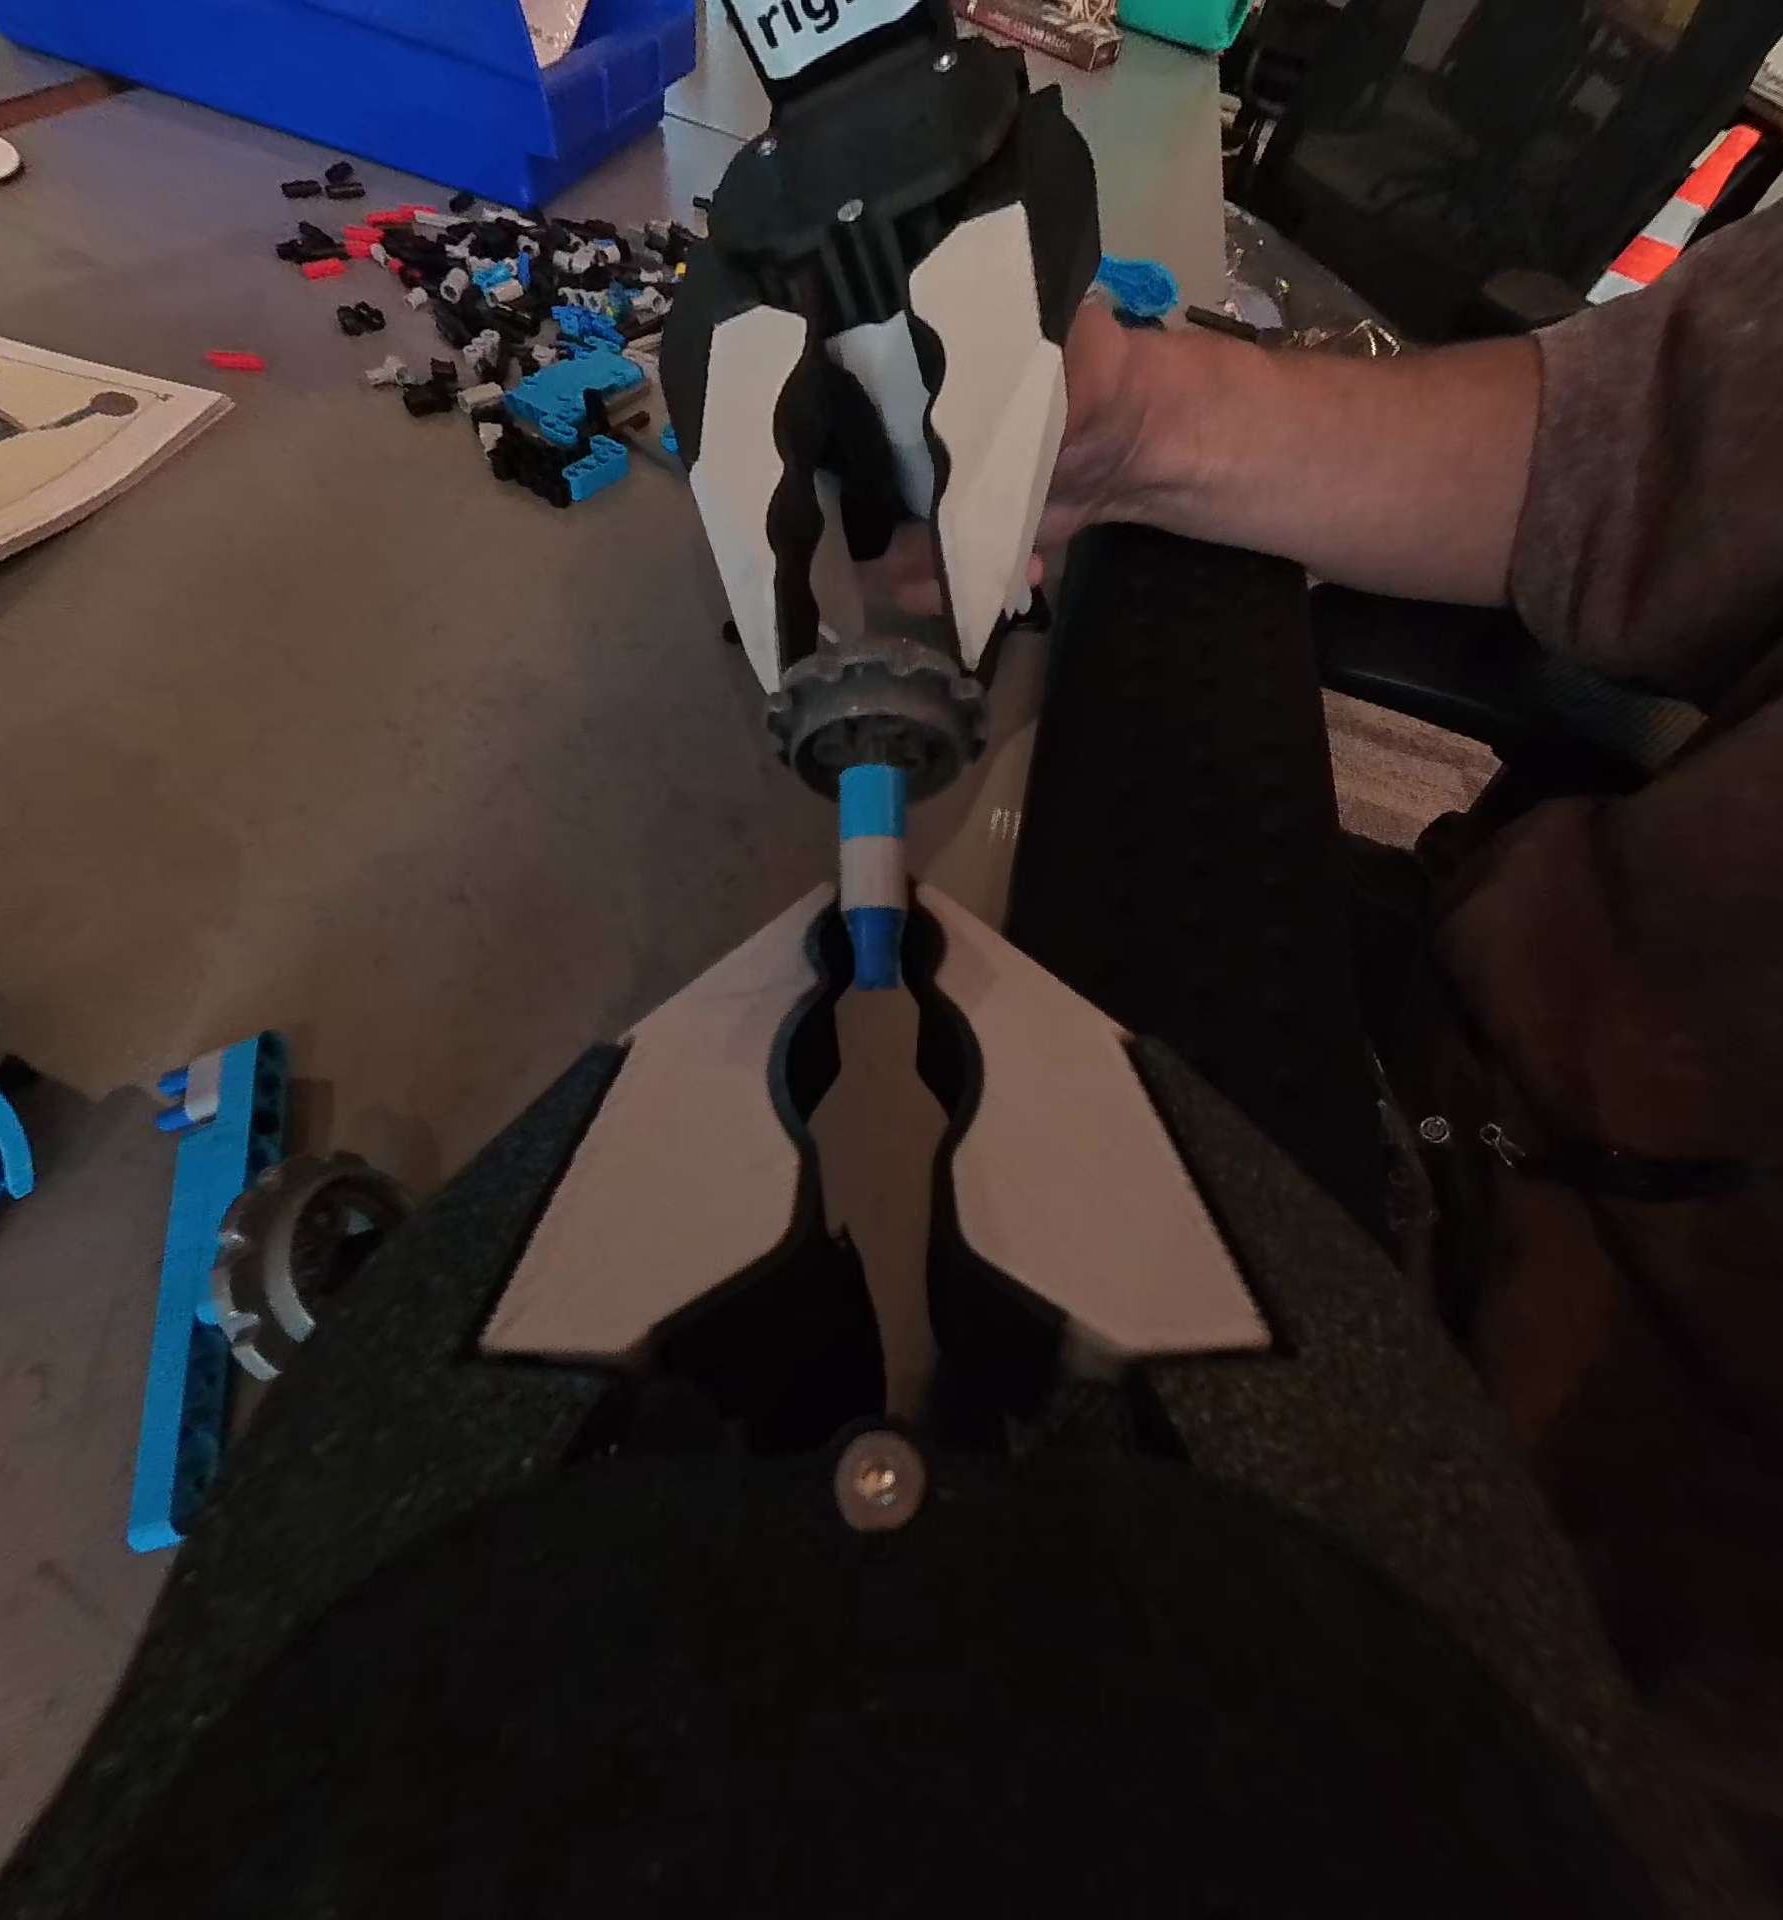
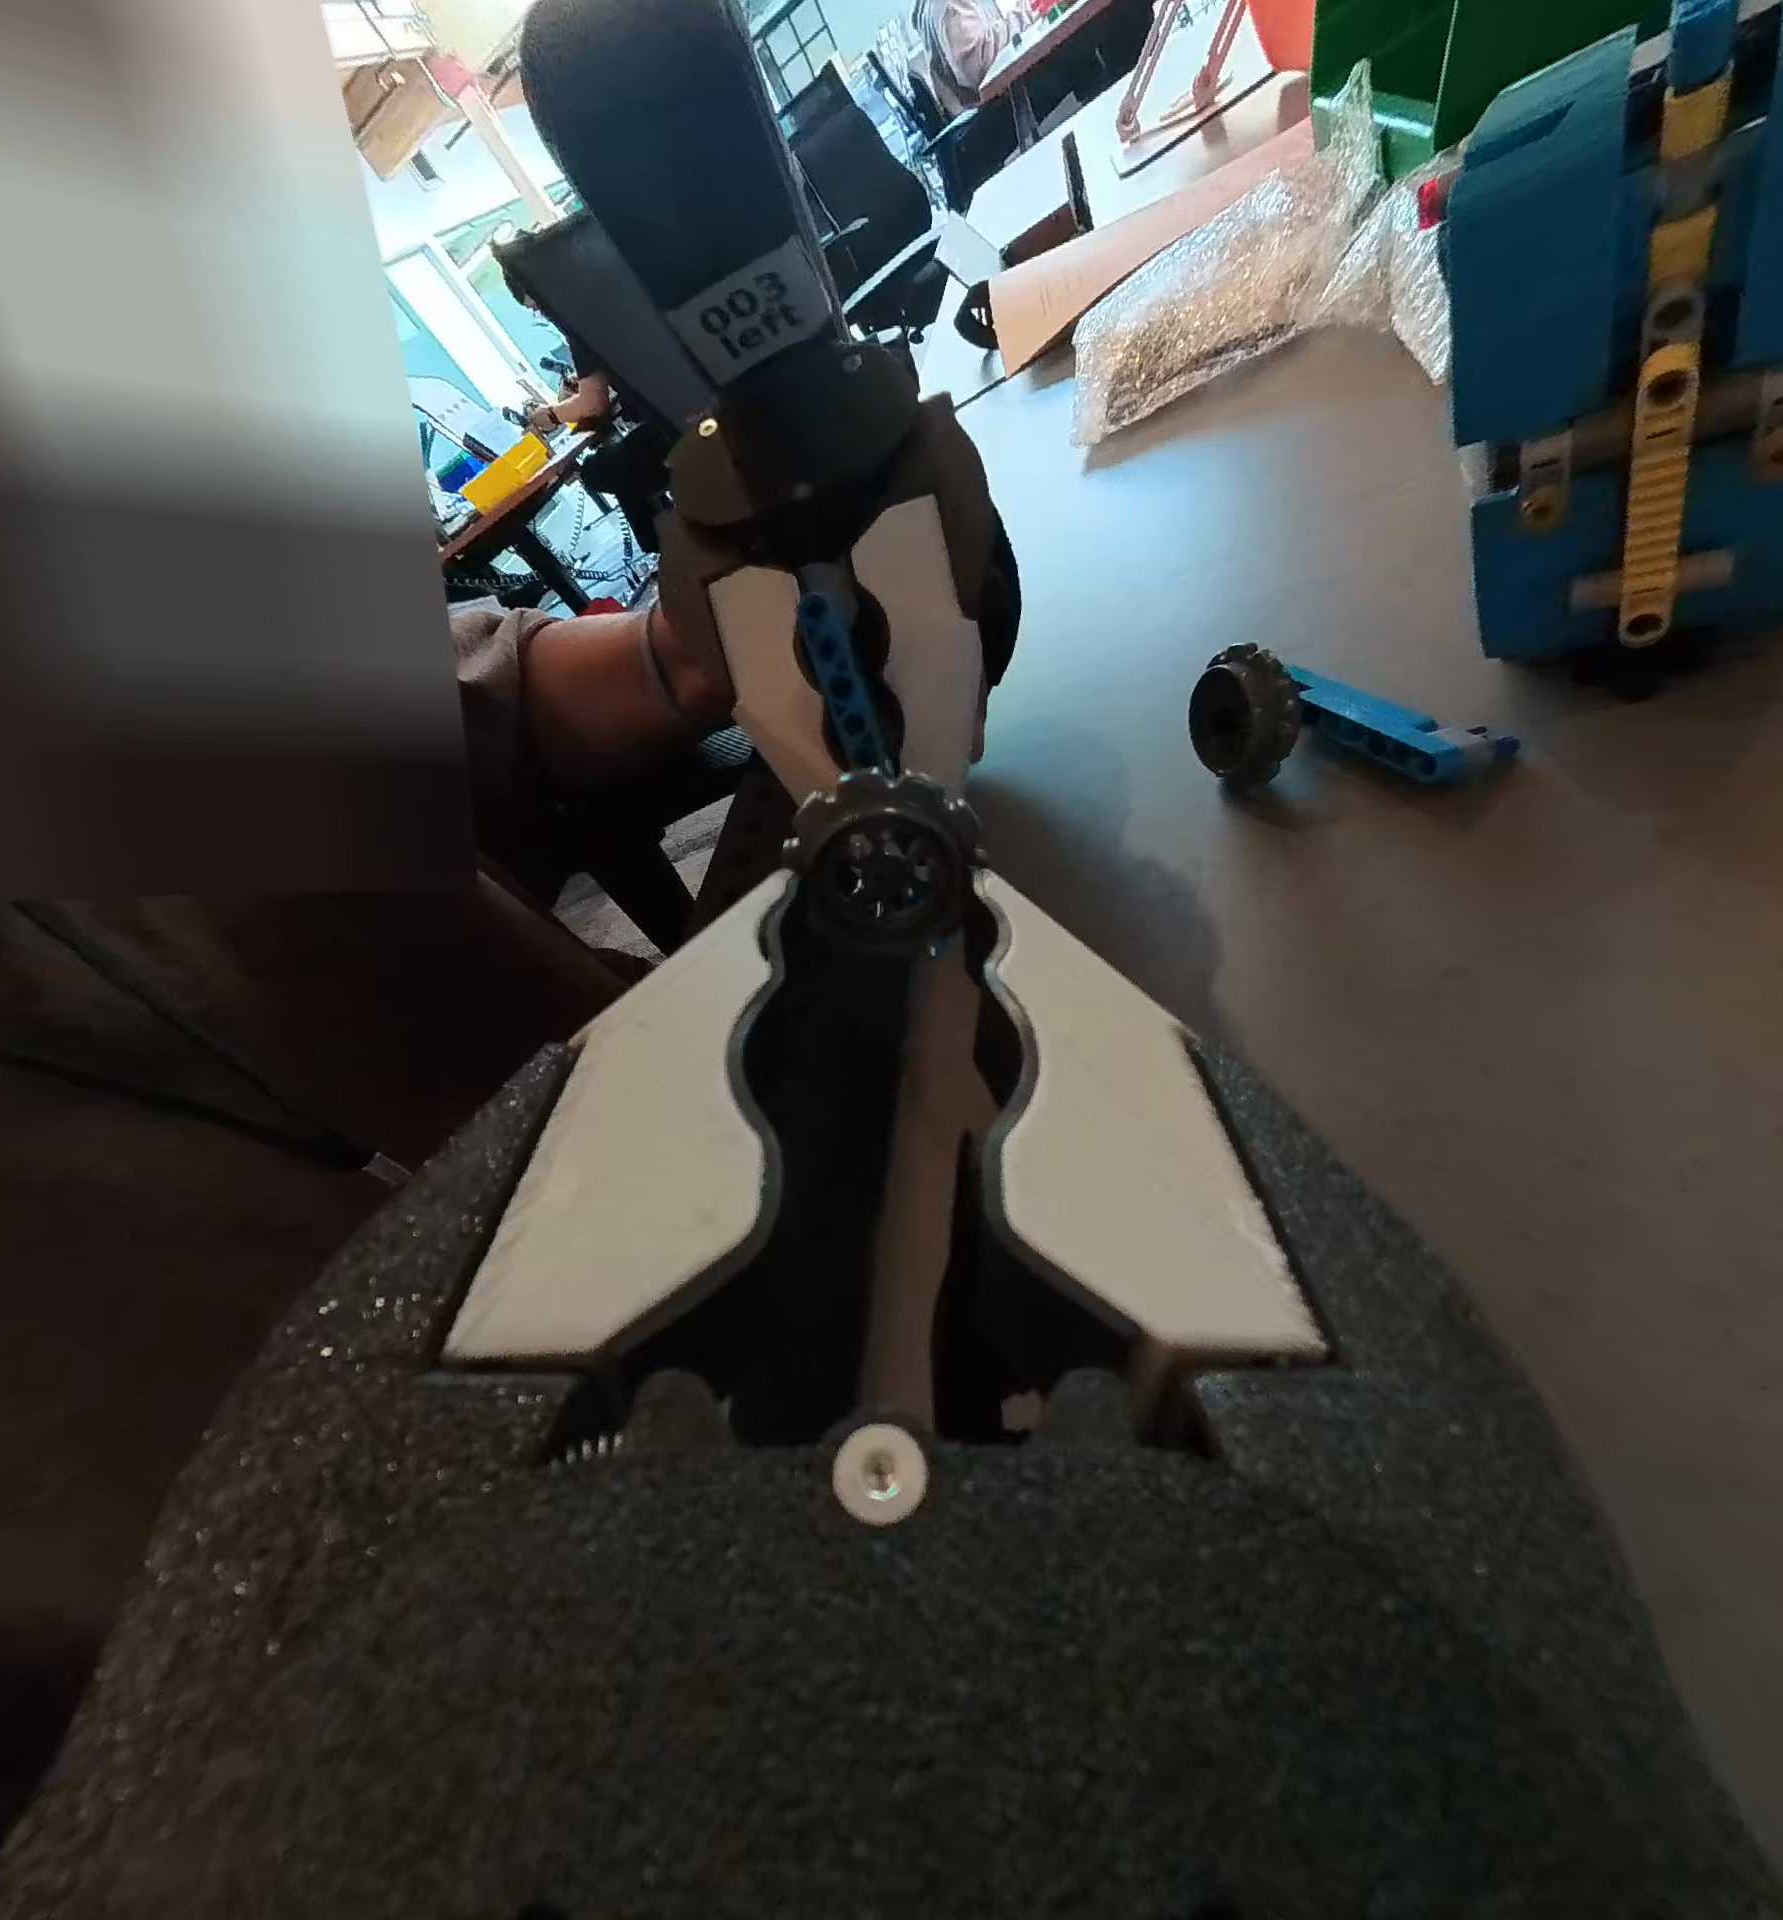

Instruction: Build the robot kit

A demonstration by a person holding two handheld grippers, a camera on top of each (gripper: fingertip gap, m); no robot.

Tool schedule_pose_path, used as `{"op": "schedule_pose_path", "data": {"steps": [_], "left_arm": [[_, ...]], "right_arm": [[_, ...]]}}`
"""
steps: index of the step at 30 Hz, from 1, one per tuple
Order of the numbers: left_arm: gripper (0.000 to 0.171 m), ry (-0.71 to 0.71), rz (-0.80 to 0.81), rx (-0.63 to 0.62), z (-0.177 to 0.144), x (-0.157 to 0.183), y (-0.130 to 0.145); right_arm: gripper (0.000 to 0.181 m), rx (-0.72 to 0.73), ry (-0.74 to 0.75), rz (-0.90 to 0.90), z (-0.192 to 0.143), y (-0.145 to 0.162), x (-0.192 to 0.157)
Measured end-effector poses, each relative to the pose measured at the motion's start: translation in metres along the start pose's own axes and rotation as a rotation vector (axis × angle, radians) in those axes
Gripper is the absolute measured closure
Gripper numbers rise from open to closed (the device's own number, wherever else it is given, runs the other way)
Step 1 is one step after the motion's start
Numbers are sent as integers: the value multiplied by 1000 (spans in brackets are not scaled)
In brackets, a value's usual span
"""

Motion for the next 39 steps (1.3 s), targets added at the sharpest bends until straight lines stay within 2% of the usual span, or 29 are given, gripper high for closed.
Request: {"op": "schedule_pose_path", "data": {"steps": [13,21,26,35,39], "left_arm": [[165,38,-25,-92,10,2,9],[165,76,-84,-115,12,0,12],[165,67,-42,-120,14,4,12],[165,113,-19,146,-13,12,-21],[165,120,-26,145,-9,13,-23]], "right_arm": [[151,-71,71,-91,2,10,3],[151,-92,182,-262,4,12,5],[151,-77,176,-265,10,7,-1],[152,76,145,-304,0,-21,-24],[153,63,137,-285,0,-19,-23]]}}
Point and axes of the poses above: each gripper's, where its closed fingertips meet, z out along the fingers, y out of its underside, x = y × z across the jaws, the point moved 1 cm from there along -z, back along the fingers, and after that the axes turned 11 degrees about -x, right-handed, at the moved point
